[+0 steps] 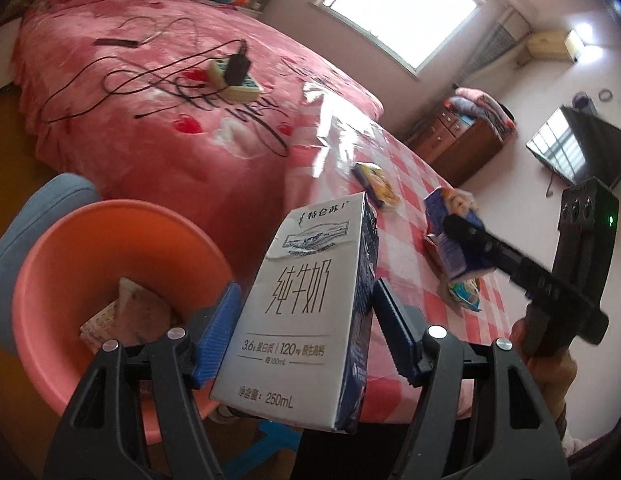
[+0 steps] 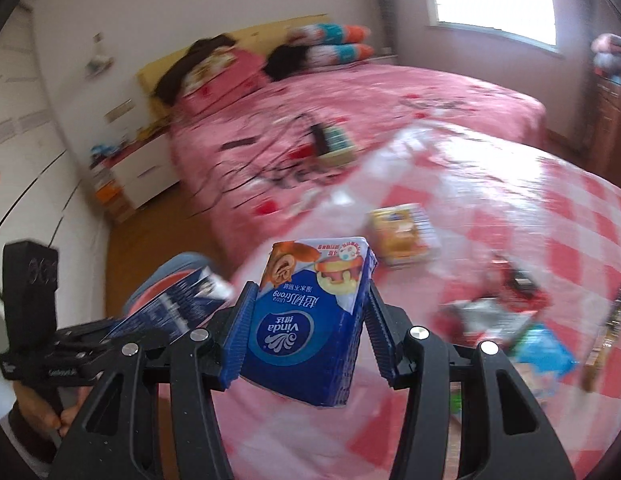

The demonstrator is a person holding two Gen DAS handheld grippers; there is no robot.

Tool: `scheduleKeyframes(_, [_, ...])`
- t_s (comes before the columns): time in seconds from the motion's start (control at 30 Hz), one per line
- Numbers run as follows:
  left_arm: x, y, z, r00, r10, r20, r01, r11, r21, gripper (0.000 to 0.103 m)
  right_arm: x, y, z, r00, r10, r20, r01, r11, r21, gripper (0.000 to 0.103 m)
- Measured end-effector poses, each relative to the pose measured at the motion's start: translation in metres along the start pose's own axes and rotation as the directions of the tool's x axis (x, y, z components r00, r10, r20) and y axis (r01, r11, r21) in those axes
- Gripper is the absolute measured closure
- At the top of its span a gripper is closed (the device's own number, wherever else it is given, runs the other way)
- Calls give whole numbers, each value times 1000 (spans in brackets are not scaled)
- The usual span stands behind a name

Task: Collect trash
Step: 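Carry the carton and tissue pack to the orange bin and release, then move both tools back over the table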

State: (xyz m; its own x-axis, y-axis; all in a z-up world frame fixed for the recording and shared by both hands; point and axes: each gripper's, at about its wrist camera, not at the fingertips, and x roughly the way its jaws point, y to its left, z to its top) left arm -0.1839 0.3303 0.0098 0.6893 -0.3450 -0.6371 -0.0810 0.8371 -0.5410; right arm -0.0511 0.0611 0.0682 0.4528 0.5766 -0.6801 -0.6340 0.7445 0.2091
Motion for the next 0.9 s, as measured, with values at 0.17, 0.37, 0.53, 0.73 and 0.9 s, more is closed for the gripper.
scheduleKeyframes(0.17, [-7,30,-5,999,39,12,-38,997,-68,35,32,43,-5,995,73,-63,-78,995,-65,50])
scheduleKeyframes(0.37, [-16,65,-8,993,110,30,-106,986,-125,35,61,87,-6,986,127,-109,-142,978,-150,50])
scheduleKeyframes(0.53, [-21,91,-12,977,212,36,-203,963,-175,34,79,113,-10,971,182,-152,-210,958,-197,43])
scheduleKeyframes(0.73, [-23,115,-17,953,301,11,-289,924,-251,17,70,108,-10,980,167,-110,-184,968,-168,22])
scheduleKeyframes(0.9, [-31,114,-16,942,329,59,-303,915,-268,17,40,82,-3,993,117,-8,-117,985,-129,17])
